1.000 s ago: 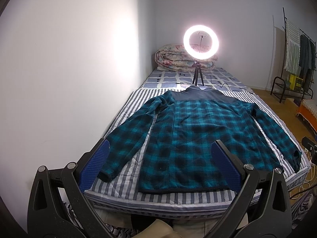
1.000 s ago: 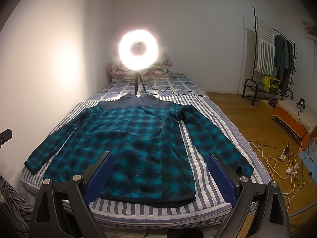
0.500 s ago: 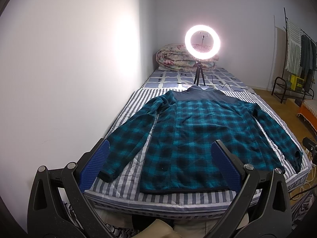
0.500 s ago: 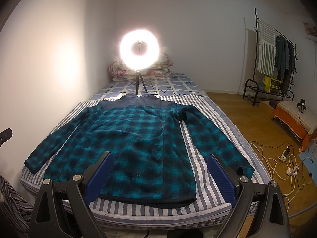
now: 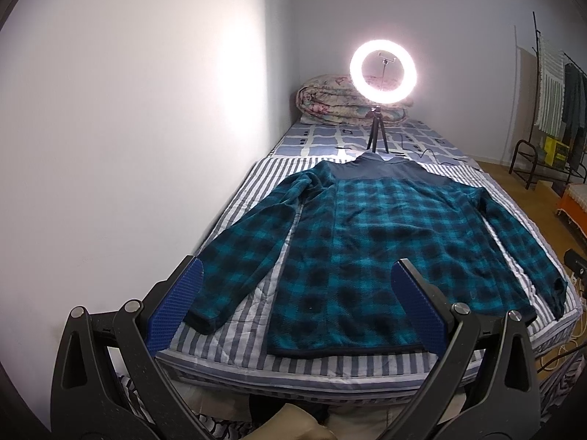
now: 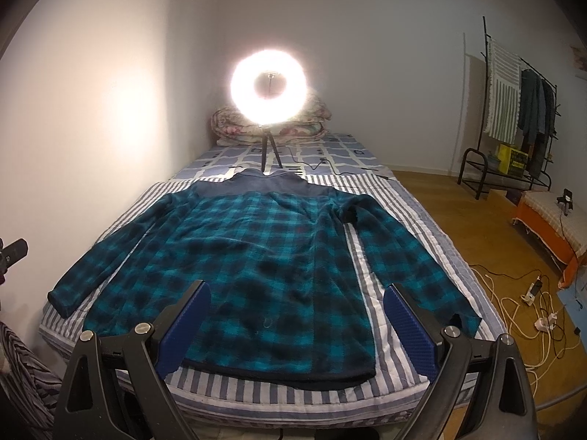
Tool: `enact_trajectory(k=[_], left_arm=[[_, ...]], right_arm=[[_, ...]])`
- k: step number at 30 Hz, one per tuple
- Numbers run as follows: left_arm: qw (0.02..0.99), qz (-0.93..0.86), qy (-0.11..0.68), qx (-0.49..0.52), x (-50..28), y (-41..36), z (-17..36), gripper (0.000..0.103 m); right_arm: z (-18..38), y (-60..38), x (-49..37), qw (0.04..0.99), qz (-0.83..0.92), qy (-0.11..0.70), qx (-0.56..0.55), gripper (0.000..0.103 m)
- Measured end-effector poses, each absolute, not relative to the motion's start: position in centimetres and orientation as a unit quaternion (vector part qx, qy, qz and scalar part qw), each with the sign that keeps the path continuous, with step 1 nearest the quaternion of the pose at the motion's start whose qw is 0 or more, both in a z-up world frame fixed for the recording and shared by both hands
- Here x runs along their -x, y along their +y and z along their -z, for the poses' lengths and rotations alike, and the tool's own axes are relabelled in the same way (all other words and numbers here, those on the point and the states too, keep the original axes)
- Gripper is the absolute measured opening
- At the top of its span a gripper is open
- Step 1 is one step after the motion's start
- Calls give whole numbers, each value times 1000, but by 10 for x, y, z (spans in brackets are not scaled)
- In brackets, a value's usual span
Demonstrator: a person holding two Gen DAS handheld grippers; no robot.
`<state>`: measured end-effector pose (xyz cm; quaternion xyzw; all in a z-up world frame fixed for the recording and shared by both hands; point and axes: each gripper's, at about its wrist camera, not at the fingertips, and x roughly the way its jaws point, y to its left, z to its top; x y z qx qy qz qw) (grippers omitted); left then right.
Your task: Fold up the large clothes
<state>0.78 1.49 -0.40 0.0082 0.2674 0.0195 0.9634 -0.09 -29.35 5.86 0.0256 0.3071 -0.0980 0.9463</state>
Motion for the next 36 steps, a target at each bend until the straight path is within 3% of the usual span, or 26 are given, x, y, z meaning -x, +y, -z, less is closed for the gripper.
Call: enact_trajectory(k=[6,10,12,15,20,25,36], left_arm=[[957,-42,287,-10,-14,36,28,103],[953,-36,299,-8,-13,49,40,85],[950,-41,308,-12,-12,54,45,83],[947,-43,318,-8,-9,61,50,83],[940,-40,339,5,-22,76,58,69],[935,-26,354,21,-31,91,63,58],[921,-38,385,47,-34,121,98,53]], right_arm=[[-61,-278,-16,960,84,265,-1,96],[-64,-264,-40,965,49,258,15,94],[-66,-257,-57,964,14,266,16,92],[-71,-248,-88,958,-35,284,12,85],[-74,-232,-147,936,-117,333,-11,61],[-67,-202,-204,907,-177,380,-46,45],[-10,-60,-292,814,-303,493,-37,42]])
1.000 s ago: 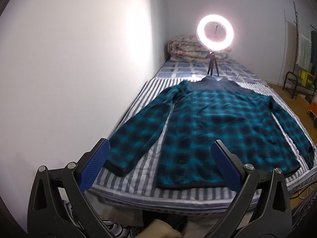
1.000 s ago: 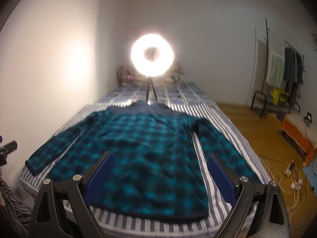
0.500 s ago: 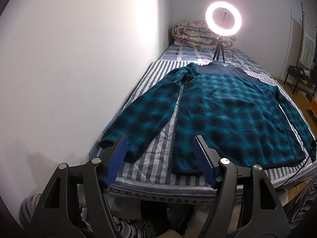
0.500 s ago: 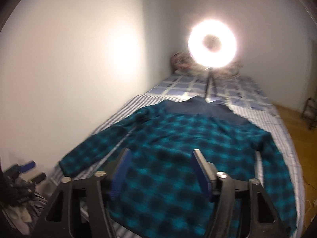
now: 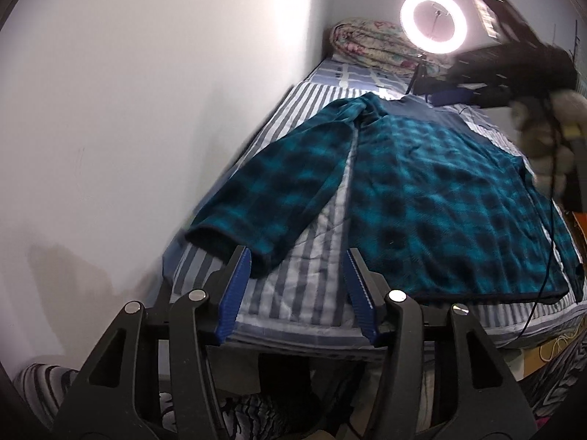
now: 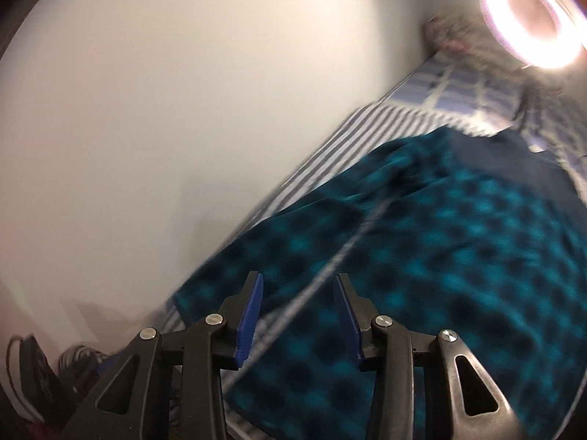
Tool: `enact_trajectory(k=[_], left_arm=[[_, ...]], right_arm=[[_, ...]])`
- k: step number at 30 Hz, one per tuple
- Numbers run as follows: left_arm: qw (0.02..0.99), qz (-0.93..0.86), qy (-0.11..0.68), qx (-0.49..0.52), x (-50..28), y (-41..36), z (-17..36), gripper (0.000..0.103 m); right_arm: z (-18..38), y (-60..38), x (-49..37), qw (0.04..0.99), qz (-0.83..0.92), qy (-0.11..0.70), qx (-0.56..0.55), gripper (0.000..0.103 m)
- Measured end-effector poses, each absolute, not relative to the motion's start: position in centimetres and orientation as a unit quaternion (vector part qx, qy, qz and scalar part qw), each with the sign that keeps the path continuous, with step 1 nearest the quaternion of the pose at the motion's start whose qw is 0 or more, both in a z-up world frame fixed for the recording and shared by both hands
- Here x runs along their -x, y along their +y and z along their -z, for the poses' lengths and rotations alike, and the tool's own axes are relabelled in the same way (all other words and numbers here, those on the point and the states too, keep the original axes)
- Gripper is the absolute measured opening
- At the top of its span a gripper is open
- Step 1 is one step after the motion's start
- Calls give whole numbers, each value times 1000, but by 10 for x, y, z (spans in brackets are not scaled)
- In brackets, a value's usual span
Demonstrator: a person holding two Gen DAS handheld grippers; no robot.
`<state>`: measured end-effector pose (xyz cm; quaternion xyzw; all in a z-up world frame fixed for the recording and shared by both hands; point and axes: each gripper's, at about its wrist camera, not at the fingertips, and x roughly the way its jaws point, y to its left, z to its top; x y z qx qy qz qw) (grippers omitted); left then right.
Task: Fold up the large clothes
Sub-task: 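Move the right tool to the sleeve beside the wall and grasp its cuff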
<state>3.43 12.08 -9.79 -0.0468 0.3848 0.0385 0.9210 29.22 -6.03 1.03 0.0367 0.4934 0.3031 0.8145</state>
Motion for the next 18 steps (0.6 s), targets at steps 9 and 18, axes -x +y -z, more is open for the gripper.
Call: enact_trajectory(k=[9,18], left_arm=[[923,-37,377,75,-30,139,102,49],[929,-37,360,78,-27,140,99,49]], right_arm=[[44,13,-353,759,-300,573,-79,42],[44,58,-382,761,-295,577,-34,42]])
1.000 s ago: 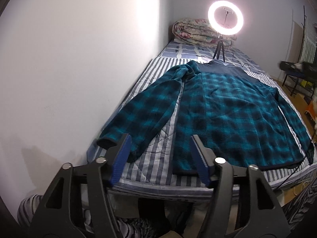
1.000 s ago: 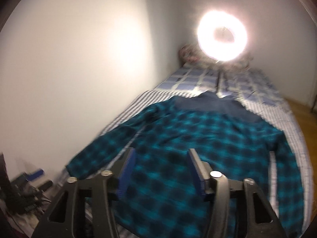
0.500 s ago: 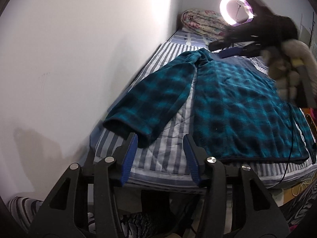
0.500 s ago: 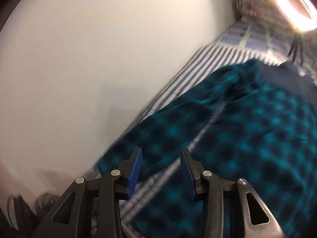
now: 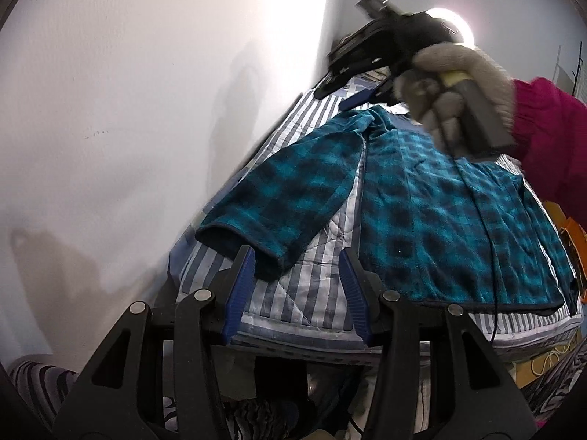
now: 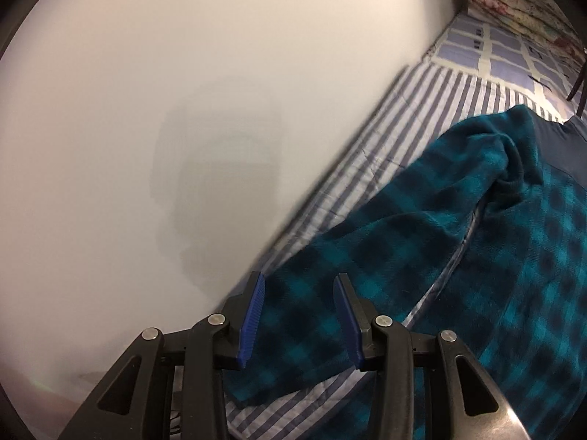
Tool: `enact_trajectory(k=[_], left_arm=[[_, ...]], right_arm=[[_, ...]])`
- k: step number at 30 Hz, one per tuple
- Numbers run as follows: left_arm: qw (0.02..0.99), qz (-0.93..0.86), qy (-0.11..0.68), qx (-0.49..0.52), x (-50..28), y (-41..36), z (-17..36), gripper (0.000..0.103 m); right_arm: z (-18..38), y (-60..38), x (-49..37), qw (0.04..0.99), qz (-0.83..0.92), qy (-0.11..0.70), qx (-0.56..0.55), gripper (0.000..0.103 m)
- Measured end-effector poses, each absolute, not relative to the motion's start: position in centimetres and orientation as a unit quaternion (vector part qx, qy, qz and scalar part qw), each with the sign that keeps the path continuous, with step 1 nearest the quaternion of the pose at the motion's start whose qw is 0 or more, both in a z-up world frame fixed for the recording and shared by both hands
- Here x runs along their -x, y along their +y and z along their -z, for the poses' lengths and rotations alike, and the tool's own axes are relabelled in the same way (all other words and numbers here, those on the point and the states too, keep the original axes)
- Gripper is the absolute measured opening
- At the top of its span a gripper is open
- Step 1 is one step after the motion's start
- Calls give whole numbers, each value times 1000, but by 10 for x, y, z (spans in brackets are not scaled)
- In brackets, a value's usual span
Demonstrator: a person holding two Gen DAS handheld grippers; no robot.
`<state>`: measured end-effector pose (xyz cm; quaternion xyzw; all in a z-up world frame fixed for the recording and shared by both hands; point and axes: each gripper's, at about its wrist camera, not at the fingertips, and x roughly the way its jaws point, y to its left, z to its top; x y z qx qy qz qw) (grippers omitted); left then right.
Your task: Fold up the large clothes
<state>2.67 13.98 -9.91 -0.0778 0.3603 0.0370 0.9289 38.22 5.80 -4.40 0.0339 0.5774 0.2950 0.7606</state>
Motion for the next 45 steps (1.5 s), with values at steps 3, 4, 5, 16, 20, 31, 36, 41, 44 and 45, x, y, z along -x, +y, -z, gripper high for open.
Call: enact_trajectory(k=[3,4,5,16,20,31,36,41,44,45], left_arm=[[930,-40,357,77,-24,141,99,49],[930,-41,357,80,-24,142,99,49],[929,-41,358,81,-25,143,100,49],[925,-43,367,89,-32,146,107,49],[924,-43,369,89,-33,147,109,49],[922,-51,375,84,-36,146,111,49],[921,-60,378,79,-37,146,110,49],[920,-72,377,73,-44,147,109,55],[920,-74,373,90,-53,153,108,86],[920,-71,374,98,-57,155,108,86]], right_arm=[[70,69,-403,750,-273,601,-32,41],[79,72,-410,748,-267,607,-35,41],[86,73,-416,746,-258,613,-38,41],[138,108,-463,740,-199,641,-31,41],[148,121,-467,740,-188,646,-4,39],[149,87,-466,752,-210,623,-46,0],[123,44,-457,754,-238,603,-106,0],[108,-5,-450,755,-259,586,-137,0],[100,-34,-441,755,-264,580,-154,0],[99,-44,-436,755,-264,579,-159,0]])
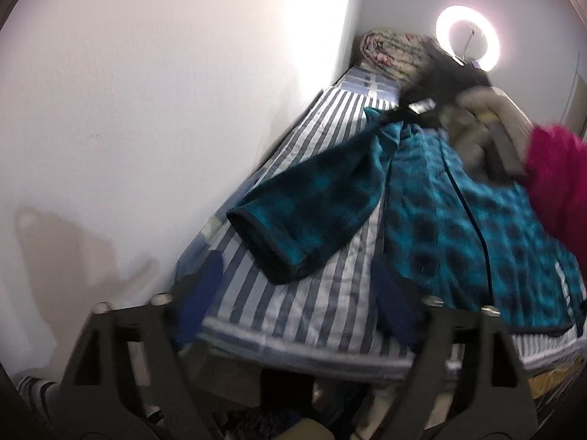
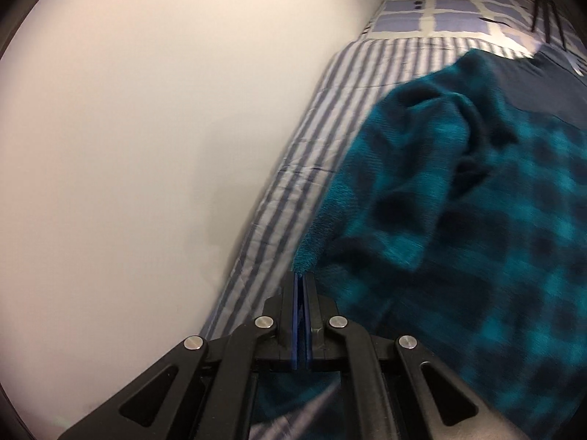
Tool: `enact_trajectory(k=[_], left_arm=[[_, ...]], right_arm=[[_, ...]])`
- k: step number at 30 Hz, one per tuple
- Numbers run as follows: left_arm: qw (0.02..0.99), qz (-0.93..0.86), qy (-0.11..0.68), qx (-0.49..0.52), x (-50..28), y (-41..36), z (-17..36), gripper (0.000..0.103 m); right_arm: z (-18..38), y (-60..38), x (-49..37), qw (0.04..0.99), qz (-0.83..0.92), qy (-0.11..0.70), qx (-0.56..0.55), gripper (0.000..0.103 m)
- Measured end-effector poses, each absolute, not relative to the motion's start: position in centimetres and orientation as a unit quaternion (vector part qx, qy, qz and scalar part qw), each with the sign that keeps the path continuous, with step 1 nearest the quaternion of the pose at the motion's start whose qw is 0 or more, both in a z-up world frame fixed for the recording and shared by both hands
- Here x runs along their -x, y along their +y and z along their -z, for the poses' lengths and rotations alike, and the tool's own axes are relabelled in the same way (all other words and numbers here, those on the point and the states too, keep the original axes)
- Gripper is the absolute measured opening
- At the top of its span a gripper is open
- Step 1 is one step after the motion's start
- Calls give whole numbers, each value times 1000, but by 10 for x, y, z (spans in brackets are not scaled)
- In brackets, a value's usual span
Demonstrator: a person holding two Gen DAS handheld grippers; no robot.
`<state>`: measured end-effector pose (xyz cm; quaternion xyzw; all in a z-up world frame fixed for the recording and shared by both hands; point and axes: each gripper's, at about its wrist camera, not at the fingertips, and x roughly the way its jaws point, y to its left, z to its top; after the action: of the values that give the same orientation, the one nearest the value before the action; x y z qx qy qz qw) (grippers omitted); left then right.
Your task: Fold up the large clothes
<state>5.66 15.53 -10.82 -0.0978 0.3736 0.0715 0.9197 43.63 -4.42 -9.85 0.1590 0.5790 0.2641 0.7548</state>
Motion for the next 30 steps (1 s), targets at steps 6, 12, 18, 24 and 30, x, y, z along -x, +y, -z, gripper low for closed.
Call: enact_trajectory(k=[6,12,18,24,30], left_arm=[[908,-57,402,106,-88,154,117,86],[898,-50,422,119,-111,154,128,86],[875,-43,458,151,-160,157,158,86],[870,-54,472,131,-203,153,177,86],[865,-52,486,118,-229,154,203,13]], right_arm=[[117,-108,-420,753,-253,578,-184,0],[143,-160,-414,748,-219,592,-207,0],[164,-165,-411,742,-213,593,-229,0],[176,-167,-412,743,-224,588,-228,0],[185,-174,-407,742,-224,591,-225,0]])
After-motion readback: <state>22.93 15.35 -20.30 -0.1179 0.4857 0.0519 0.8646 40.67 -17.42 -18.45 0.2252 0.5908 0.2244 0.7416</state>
